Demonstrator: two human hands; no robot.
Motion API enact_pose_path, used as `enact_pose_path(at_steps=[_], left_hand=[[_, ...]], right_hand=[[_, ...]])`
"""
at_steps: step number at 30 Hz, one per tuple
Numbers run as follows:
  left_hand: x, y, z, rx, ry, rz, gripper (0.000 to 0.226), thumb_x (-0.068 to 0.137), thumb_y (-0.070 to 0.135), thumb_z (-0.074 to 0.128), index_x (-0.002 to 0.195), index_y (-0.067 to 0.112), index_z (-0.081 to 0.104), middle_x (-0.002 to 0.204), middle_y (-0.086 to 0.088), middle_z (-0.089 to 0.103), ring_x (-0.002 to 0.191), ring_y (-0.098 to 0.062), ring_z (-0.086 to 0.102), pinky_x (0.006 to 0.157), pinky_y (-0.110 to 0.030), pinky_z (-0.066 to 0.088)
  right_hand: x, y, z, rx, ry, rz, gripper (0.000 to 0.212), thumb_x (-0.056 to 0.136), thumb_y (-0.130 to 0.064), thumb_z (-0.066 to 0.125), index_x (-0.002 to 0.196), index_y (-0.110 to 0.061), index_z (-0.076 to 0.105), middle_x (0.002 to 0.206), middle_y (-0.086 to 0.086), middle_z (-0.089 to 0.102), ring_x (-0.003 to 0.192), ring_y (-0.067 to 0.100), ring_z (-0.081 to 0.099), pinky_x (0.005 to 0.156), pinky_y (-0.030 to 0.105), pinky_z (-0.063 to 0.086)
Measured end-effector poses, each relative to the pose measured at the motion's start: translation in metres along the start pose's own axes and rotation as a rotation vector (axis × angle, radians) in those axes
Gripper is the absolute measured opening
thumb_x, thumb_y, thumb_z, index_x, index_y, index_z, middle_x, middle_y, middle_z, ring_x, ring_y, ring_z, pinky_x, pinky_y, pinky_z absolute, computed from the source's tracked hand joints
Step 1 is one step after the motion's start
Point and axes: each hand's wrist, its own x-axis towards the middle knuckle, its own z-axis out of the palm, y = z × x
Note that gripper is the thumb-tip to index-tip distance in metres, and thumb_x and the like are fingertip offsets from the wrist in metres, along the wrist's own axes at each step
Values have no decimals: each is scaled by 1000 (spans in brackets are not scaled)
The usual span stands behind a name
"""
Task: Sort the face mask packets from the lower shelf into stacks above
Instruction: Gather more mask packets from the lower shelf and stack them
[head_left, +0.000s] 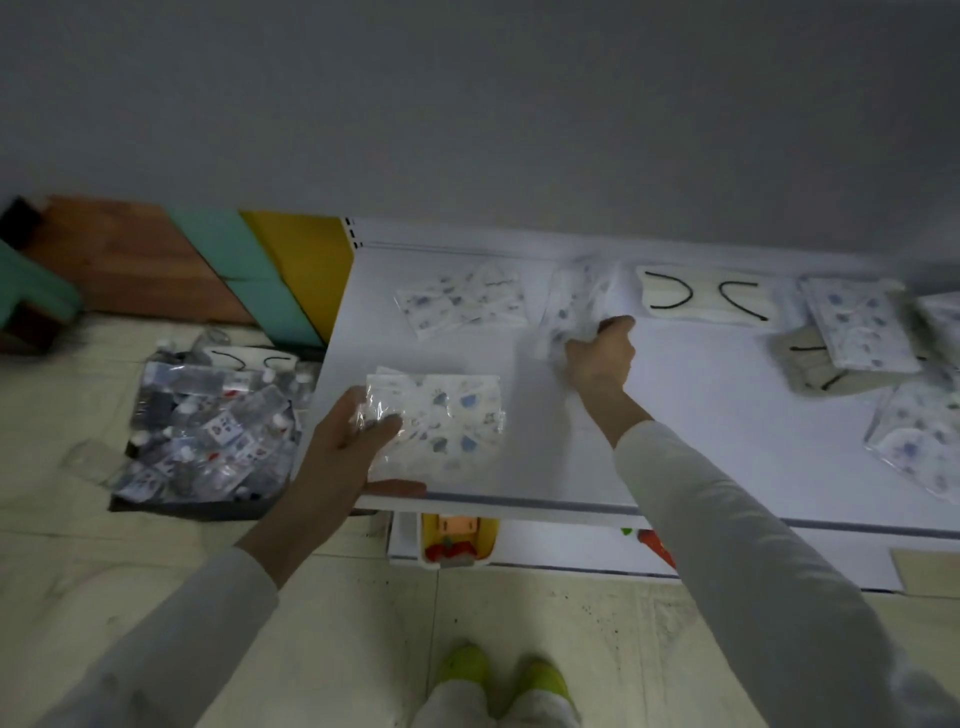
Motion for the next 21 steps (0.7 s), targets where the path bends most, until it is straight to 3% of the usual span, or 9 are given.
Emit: enact_pose_path(at_steps=[5,9,12,16,19,21], left_hand=[[6,-9,12,-1,28,-34,21,92,8,55,110,19,54,108,-3,65,92,-22,69,59,-46,59],[7,-13,25,-117,3,-80,21,92,9,55,110,20,56,109,-5,65,90,-24,70,60,-46,59],[4,-8,38,-240,-16,-134,16,96,21,48,107,18,60,100,-4,71,83,-25,72,57,-46,59],[-1,-1,46,-296,-115,-182,30,97,39,39,99,22,64,87,1,75,77,-22,72,60,-51,56],[-4,-1,41,-192,-94,-142,12,92,18,55,103,19,60,85,3,75,78,-21,72,56,-50,58],[-4,-4,30,-147,-87,-116,23,88,7,60,108,18,60,99,-2,72,88,-26,71,55,-48,59]], right_hand=[[-29,6,-48,351,-163,-35,28,82,-3,61,106,-12,51,90,1,58,70,15,56,60,23,45],[-46,0,-92,363,-534,-205,22,81,13,53,79,-9,56,58,-5,52,51,5,48,52,16,39],[-58,-8,-103,17,-748,-362,11,85,5,59,88,-5,60,64,0,54,55,2,53,56,16,41],[-66,-16,-94,-274,-776,-509,20,86,-8,63,81,-27,59,76,-8,60,64,8,54,62,22,45],[-72,-21,-79,-303,-830,-567,19,86,-8,61,88,-27,60,89,-2,63,75,12,57,68,24,45],[-76,-26,-68,-350,-864,-605,18,86,-8,62,93,-25,59,91,-2,62,75,10,57,67,20,45]])
